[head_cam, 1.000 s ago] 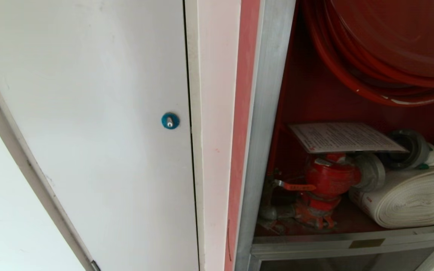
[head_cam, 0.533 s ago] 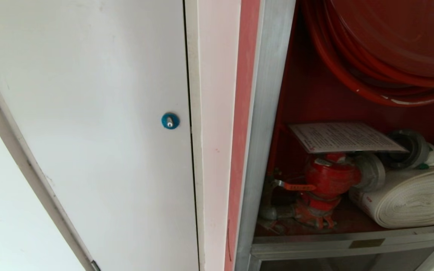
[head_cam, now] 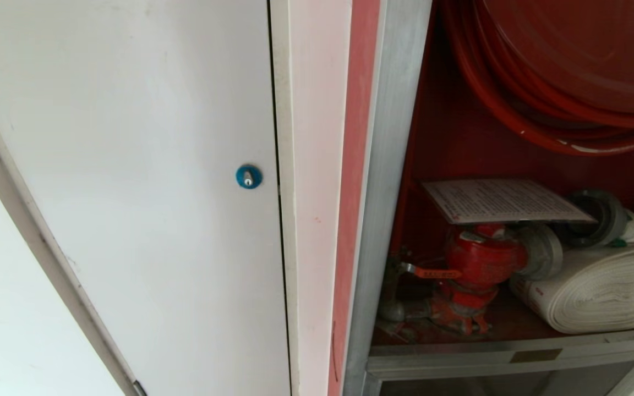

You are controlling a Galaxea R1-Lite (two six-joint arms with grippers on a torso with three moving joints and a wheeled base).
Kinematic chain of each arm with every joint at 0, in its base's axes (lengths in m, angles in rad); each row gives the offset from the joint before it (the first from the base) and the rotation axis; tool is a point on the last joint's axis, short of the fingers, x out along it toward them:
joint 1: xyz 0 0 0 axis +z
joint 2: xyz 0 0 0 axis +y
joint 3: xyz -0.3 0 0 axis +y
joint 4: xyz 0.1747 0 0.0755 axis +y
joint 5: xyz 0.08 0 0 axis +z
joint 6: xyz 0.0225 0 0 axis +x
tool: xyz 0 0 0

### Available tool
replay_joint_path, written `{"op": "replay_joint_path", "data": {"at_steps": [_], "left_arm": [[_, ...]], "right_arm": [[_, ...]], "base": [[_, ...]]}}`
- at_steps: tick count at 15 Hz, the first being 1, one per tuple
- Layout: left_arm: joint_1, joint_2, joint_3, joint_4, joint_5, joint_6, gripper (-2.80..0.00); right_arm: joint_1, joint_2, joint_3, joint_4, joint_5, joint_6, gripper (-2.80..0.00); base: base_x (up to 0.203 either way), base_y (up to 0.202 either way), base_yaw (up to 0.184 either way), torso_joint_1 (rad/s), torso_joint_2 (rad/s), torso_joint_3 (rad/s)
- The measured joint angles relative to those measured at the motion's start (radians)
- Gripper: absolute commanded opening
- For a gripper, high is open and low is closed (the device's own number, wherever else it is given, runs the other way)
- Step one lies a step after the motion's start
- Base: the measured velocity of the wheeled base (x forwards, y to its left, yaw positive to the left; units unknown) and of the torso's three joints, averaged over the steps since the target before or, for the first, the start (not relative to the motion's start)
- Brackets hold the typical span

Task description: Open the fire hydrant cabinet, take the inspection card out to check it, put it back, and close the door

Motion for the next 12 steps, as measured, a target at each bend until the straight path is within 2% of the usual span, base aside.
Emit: {"op": "replay_joint_path", "data": {"at_steps": [5,12], "left_arm": [[0.000,0.000,0.000,0.000,0.000,0.000,-2.80],[0.000,0.000,0.000,0.000,0.000,0.000,-2.80]], "right_arm": [[0.000,0.000,-0.003,0.015,0.000,-0.001,-2.80],[0.000,0.000,-0.006,0.018,0.001,-0.002,-2.80]], "base": [[0.000,0.000,0.000,0.000,0.00,0.000],[-0.187,0.000,0.002,0.000,0.00,0.003]]}}
